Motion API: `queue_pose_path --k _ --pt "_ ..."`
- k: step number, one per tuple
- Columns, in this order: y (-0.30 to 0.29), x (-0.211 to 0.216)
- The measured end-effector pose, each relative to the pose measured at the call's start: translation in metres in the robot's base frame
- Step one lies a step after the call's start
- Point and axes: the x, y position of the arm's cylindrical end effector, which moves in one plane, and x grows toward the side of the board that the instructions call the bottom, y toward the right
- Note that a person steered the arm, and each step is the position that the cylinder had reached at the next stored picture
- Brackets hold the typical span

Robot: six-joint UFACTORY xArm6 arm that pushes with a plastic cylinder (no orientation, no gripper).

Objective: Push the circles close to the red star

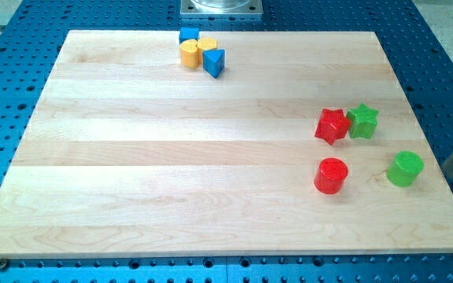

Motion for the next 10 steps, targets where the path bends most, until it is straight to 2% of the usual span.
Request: queue_pose_path --k 1,3,5,6,7,8,9,10 --pt "-0.064 0.001" --pt "-0.099 0.034" --pt "-0.120 -0.033" --pt "-0.119 -0.002" --pt "-0.124 0.052" --pt "-0.165 0.023" --pt "-0.159 -0.027" --pt "-0.161 -0.051"
